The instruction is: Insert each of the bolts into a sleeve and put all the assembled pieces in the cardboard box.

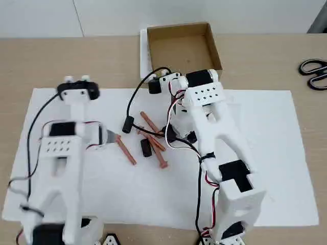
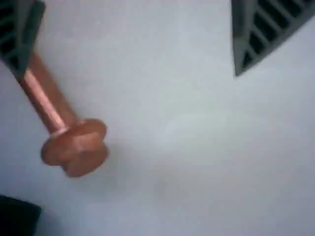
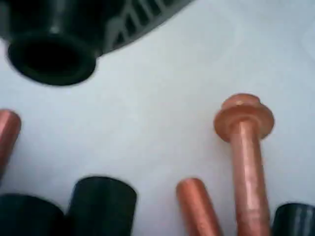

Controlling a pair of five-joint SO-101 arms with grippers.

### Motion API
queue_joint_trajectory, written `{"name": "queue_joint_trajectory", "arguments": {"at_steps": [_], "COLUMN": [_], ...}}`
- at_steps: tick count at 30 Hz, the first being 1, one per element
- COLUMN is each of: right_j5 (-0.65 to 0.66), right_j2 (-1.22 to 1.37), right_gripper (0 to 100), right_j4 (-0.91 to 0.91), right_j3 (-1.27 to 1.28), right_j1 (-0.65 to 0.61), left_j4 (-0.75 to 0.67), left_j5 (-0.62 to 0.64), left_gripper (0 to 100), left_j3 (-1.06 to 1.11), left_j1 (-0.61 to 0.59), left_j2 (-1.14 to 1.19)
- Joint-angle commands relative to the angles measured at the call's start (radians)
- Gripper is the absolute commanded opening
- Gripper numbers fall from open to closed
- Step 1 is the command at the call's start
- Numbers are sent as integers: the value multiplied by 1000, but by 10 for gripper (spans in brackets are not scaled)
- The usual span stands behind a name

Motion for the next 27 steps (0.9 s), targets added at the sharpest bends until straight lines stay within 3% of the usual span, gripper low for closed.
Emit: {"name": "queue_joint_trajectory", "arguments": {"at_steps": [1,6,15,27], "right_j5": [-37,-37,-38,-40], "right_j2": [-105,-147,-147,-147], "right_gripper": [4,4,4,4], "right_j4": [21,21,21,21], "right_j3": [-48,-46,-46,-44], "right_j1": [5,8,10,10], "left_j4": [55,190,114,-109], "left_j5": [86,350,381,594], "left_gripper": [255,255,254,254], "left_j3": [-143,-268,-136,-24], "left_j1": [52,77,186,187], "left_j2": [137,186,187,187]}}
